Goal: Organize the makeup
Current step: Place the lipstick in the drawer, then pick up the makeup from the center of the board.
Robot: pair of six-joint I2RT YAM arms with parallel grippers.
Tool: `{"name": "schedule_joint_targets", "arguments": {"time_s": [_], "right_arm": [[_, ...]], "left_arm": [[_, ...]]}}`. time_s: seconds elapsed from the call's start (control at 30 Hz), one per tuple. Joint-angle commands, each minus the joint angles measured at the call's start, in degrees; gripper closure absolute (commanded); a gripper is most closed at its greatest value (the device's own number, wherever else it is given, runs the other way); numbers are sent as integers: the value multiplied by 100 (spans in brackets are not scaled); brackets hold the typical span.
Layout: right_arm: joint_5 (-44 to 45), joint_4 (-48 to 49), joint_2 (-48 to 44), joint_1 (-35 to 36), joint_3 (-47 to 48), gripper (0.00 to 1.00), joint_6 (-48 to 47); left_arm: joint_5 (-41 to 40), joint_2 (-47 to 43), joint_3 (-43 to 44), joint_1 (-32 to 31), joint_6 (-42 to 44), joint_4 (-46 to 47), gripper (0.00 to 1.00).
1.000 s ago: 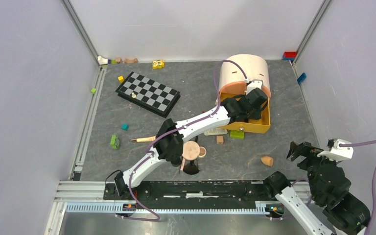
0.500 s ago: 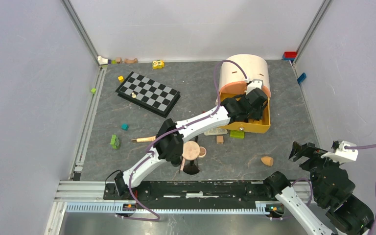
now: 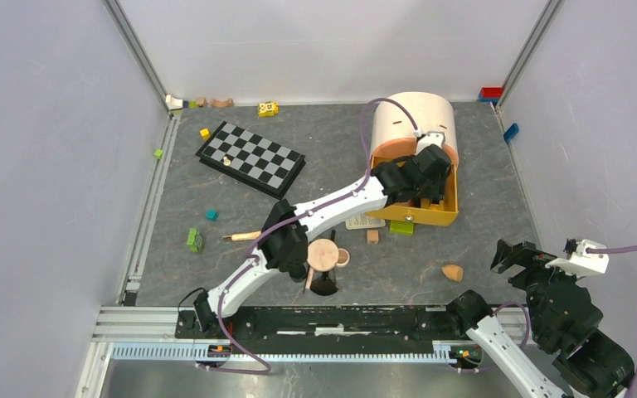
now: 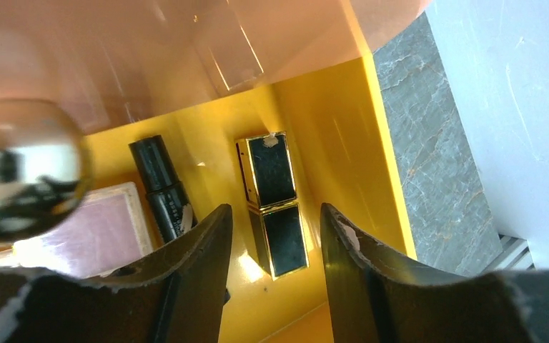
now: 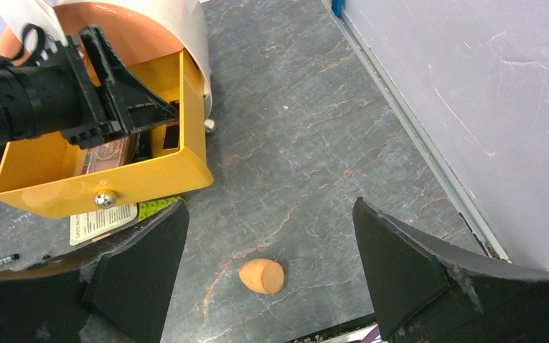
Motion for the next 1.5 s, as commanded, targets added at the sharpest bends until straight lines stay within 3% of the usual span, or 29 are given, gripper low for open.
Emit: {"name": "schedule_joint_targets", "arguments": {"time_s": [0.0, 0.23, 0.37, 0.53, 0.73, 0.97, 1.13, 1.47], "right_arm": [[82, 48, 74, 38, 67, 8, 71], [21, 132, 100, 50, -52, 8, 38], [-6, 202, 83, 51, -128, 8, -7], [-99, 365, 96, 60, -346, 8, -143], [-370, 668, 173, 60, -616, 7, -280], [-658, 926, 168, 64, -1002, 7, -214], [-691, 947, 150, 65, -1120, 7, -193], [-696, 949, 147, 67, -1299, 7, -233]], "left_arm": [[159, -988, 215, 91, 508, 22, 44], [321, -2037, -159, 87, 889, -65, 44], [277, -2871, -1028, 86, 1088, -168, 45], [-160, -4276, -2859, 102, 1079, -343, 45], [-639, -6162, -5513, 184, 442, -328, 42], [-290, -7771, -8412, 838, -814, -151, 43], [-139, -8217, -9600, 975, -1248, -83, 43], [340, -8520, -10491, 975, -1314, 186, 37]]}}
